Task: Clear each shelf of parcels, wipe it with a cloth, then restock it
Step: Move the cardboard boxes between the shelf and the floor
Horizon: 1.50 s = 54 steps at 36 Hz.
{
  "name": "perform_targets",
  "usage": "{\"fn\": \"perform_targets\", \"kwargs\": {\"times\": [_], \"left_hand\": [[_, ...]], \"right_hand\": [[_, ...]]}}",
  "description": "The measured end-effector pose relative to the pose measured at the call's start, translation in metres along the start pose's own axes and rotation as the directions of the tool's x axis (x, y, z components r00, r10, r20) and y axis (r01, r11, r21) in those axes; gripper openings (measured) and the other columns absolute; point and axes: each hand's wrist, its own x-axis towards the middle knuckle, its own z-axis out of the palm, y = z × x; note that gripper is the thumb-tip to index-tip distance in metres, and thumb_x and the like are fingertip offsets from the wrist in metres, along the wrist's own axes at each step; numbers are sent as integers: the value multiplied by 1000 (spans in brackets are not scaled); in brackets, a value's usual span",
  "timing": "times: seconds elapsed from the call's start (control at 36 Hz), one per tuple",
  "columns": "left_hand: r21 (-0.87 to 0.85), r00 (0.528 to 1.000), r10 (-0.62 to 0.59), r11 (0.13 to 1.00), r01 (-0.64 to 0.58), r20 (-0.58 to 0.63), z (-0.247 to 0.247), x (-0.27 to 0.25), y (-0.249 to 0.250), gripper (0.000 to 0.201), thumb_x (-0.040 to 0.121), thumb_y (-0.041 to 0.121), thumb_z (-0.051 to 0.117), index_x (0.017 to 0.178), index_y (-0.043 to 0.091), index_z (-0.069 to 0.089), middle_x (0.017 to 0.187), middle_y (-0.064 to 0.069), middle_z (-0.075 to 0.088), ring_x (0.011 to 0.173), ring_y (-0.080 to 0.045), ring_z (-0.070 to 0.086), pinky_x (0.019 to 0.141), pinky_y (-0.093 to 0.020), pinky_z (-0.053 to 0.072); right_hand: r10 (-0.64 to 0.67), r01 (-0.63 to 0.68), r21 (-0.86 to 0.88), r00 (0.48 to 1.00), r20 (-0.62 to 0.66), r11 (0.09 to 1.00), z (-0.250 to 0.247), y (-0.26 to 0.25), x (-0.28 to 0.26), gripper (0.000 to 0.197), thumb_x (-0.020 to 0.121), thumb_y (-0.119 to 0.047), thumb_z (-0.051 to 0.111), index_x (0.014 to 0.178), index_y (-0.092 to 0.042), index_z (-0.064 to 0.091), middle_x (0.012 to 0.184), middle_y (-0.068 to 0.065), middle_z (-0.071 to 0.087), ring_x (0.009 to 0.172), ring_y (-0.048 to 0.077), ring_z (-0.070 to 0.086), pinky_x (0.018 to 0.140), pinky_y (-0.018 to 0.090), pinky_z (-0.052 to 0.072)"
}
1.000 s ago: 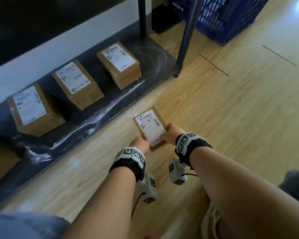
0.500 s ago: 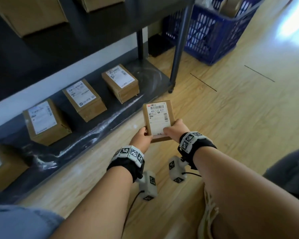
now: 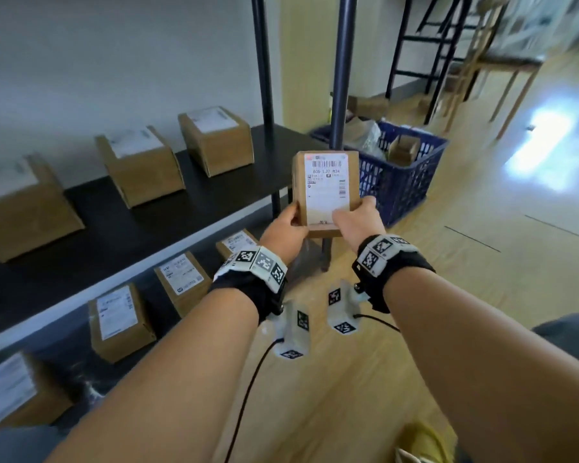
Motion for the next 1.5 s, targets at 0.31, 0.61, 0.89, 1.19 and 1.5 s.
{"fn": "perform_targets", "kwargs": {"times": [0.31,0.61,0.89,1.19,1.5], "left_hand": [[-28,990,80,996,-84,-119,-41,50,67,53,93,12,50,140,33,39,124,3,59,111,-21,58,97,-40,49],[-139,984,-1,990,-24,-179,-61,125,59,65,74,15,51,135,37,45,114,4,64,99,-24,64,90,-44,53],[-72,970,-35,997,18,-240,-74,180,63,52,84,10,48,134,22,45,111,-8,62,86,-27,60,67,-27,43],[-48,956,-92,995,82,-278,-79,203,57,62,91,19,46,148,28,25,140,-3,47,119,-22,50,87,-29,35],[-4,939,-71,997,74,-336,-72,174,56,52,95,16,44,145,24,31,140,-3,45,125,-23,45,94,-28,32]], "right_hand": [[-130,130,36,991,-21,991,-8,-82,41,64,77,-37,55,138,-21,40,130,6,50,107,27,55,84,39,50],[-172,171,-44,985,-11,984,23,-124,115,56,85,-37,54,136,-17,44,129,7,51,112,28,54,88,35,47],[-169,170,-48,985,14,984,56,-143,163,54,80,-29,56,132,-18,48,132,10,53,115,29,54,99,41,46],[-251,266,-63,952,176,962,70,-148,186,39,89,-4,46,127,-15,48,122,9,57,94,20,51,75,28,39],[-293,299,-26,947,134,954,62,-137,176,43,87,-7,53,128,-16,45,111,3,48,92,18,47,75,28,39]]}}
